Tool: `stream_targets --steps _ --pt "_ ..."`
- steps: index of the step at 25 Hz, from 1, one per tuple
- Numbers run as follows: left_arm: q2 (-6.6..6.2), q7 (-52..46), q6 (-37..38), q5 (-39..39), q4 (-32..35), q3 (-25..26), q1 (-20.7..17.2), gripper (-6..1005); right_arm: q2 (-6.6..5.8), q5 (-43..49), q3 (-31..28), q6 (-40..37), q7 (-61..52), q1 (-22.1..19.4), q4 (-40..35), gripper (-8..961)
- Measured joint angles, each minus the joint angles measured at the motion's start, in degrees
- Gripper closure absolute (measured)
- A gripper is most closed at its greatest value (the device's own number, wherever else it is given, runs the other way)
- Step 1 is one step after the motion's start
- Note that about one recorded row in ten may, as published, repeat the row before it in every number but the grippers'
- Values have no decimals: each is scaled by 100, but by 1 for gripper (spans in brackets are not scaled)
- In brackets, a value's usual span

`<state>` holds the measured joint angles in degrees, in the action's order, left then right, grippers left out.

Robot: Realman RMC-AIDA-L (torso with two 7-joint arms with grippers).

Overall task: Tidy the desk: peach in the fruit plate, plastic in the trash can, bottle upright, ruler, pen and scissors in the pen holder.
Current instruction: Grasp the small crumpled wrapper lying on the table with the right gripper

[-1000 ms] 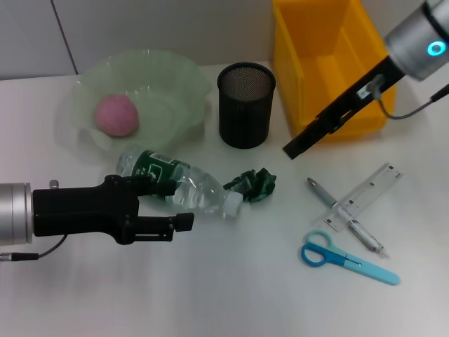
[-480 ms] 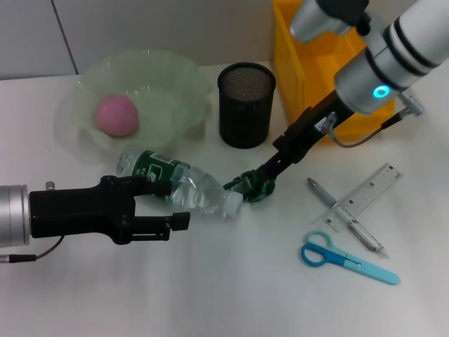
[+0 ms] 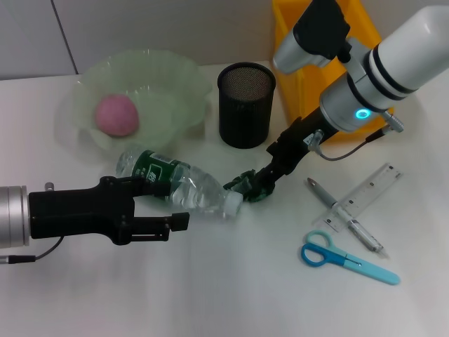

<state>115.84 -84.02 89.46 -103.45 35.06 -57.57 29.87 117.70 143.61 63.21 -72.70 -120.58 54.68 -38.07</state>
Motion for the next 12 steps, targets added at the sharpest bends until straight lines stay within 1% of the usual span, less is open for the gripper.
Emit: stream_targets --steps 8,12 --pt "0 -1 -19 0 0 2 1 185 99 -7 18 116 137 12 98 121" --pt "0 -3 -23 0 1 8 2 185 110 -4 98 226 178 17 195 121"
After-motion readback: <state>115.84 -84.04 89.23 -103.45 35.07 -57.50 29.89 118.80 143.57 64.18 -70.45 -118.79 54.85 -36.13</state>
